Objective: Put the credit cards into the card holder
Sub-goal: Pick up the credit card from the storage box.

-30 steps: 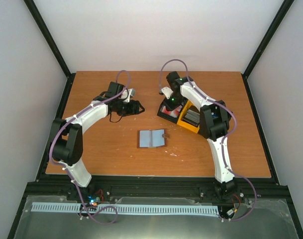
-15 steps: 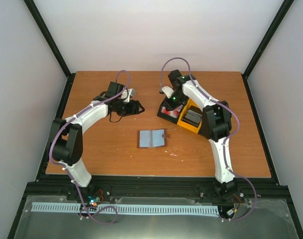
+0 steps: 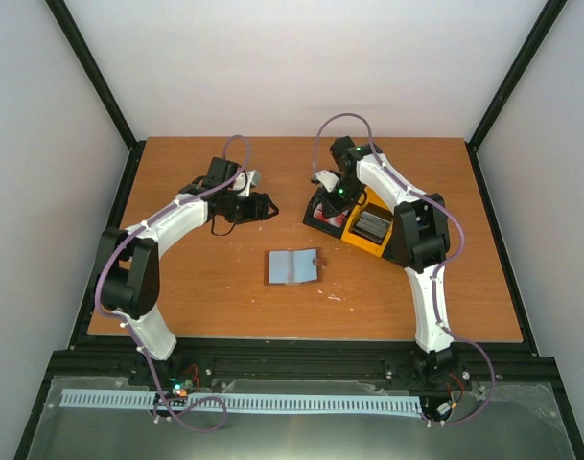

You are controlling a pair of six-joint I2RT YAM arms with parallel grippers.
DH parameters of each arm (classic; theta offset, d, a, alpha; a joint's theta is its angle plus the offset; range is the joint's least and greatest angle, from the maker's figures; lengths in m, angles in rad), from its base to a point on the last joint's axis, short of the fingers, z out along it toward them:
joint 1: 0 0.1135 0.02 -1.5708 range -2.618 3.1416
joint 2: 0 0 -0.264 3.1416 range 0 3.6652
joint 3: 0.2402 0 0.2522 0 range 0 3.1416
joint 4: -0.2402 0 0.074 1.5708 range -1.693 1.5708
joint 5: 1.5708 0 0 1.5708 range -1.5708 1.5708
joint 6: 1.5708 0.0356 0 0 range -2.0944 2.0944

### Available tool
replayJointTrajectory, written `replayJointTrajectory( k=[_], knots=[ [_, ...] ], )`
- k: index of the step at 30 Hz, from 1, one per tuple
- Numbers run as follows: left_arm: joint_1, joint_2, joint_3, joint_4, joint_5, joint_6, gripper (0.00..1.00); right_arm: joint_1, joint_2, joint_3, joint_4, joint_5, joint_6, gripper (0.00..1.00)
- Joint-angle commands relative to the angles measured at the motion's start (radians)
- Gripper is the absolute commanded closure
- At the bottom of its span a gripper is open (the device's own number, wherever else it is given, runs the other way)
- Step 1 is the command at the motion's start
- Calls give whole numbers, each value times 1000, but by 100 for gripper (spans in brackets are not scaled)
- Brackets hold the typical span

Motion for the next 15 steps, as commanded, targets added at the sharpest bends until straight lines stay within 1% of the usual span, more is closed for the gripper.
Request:
replayJointTrajectory(
  k=[1, 8, 12, 15],
  knots=[
    [8, 10, 34, -4, -6, 20, 34, -4, -13, -9, -38, -15, -12, 83],
    [8, 9, 30, -6, -10, 19, 34, -3, 6, -2, -46, -33, -12, 90],
    [8, 12, 30, -7, -9, 17, 34, -4, 24, -2, -50, -23, 3, 90],
    [8, 12, 30, -8, -10, 20, 34, -4, 38, 3, -55, -33, 27, 87]
  ],
)
